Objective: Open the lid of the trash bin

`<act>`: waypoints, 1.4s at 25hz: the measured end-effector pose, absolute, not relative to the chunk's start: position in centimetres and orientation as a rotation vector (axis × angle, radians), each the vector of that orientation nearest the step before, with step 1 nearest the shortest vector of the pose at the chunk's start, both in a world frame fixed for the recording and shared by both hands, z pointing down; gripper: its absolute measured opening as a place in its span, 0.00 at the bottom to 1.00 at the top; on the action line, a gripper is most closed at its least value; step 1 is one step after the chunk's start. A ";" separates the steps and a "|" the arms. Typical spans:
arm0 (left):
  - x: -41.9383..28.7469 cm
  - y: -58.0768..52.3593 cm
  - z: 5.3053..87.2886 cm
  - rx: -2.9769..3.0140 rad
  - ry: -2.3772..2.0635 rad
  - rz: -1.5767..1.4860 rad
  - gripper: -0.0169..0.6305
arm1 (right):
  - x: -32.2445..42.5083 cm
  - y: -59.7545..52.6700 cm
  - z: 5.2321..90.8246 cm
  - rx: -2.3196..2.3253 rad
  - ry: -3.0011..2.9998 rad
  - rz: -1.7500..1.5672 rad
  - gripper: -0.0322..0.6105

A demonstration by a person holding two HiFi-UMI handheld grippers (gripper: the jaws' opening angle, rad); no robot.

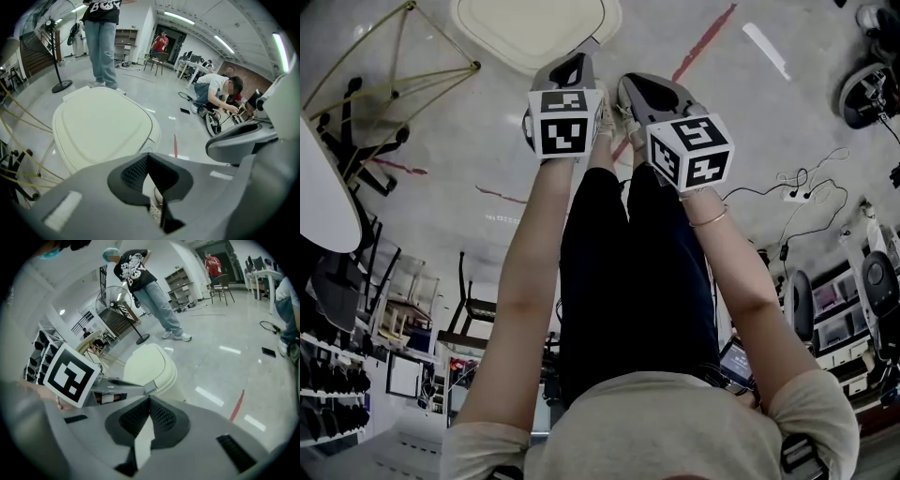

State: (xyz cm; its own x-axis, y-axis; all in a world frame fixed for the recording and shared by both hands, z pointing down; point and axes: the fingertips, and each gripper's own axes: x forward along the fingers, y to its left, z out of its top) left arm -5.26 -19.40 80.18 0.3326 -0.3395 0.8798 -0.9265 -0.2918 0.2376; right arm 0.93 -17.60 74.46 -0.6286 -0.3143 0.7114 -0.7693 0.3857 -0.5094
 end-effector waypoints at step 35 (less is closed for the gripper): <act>-6.1 -18.7 76.8 1.750 -1.205 0.850 0.03 | 2.5 -18.8 69.6 0.977 -2.168 1.052 0.06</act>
State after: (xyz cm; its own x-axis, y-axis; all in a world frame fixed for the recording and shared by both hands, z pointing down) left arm -6.06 -18.73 76.82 0.3118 -0.3872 0.8677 -0.9472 -0.1981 0.2520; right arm 2.51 -18.81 69.62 -0.5951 -0.3736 0.7115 -0.7902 0.4336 -0.4332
